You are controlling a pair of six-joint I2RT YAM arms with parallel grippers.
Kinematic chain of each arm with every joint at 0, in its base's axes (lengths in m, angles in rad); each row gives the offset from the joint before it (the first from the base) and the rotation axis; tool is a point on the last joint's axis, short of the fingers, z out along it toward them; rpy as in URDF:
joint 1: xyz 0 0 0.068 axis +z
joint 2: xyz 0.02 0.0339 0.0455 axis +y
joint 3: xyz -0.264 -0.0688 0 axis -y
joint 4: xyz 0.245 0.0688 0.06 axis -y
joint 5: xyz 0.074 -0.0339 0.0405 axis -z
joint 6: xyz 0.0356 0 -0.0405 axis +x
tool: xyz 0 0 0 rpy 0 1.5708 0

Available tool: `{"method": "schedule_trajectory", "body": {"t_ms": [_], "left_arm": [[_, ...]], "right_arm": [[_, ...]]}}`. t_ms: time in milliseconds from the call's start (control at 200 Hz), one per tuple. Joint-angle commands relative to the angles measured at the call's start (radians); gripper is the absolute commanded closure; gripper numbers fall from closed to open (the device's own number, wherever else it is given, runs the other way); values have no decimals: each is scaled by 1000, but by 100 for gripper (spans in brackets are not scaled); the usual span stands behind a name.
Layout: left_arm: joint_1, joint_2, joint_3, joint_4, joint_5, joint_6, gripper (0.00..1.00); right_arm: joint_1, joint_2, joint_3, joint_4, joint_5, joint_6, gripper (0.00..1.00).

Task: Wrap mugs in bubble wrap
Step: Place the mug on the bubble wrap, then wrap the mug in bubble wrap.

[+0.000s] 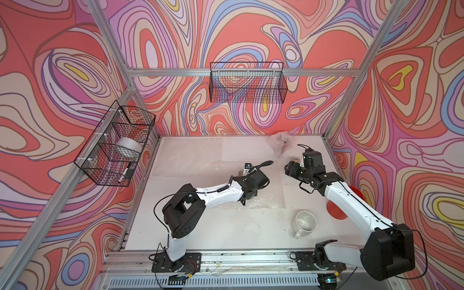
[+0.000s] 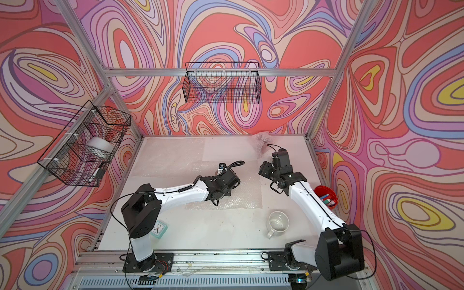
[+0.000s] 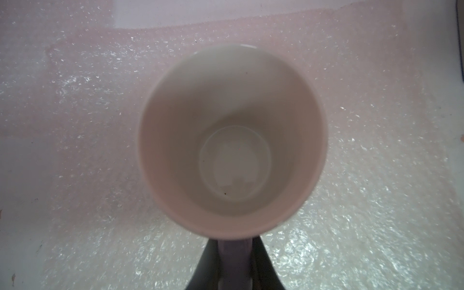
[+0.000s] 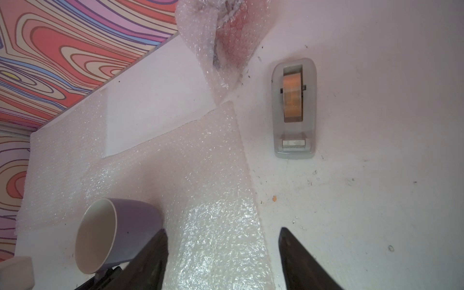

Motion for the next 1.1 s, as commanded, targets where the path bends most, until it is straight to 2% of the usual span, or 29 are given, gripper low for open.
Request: {"method": "schedule_trajectory", "body": {"t_ms": [0,25,100,160,245,300,336,541,846,1097], "left_arm": [[6,6,6,39,-45,-53,100],[6,6,5,36,-44,-59,100],[6,0,-3,28,-40,-73,76],[6,-11,-10,25,-38,-80,62],[6,-39,-24,25,-35,-88,33],[6,-61,-34,32,-30,-90,20],[6,-75,-38,33,-29,-92,15],[7,-186,-66,17,-49,-82,7],[56,-306,-185,141,103,-9,9],[62,-316,-199,142,111,-1,10]], "right_arm": [[7,10,-9,-37,19,-16,29],[7,14,-5,-49,19,-18,30],[8,32,16,-108,18,-27,30],[9,58,37,-172,8,-38,31],[17,117,62,-271,-8,-40,34],[24,163,67,-318,-34,-42,34],[29,186,64,-337,-53,-39,34],[59,260,26,-396,-127,-2,39],[72,339,-4,-360,-152,23,44],[73,397,2,-344,-168,29,50]]}}
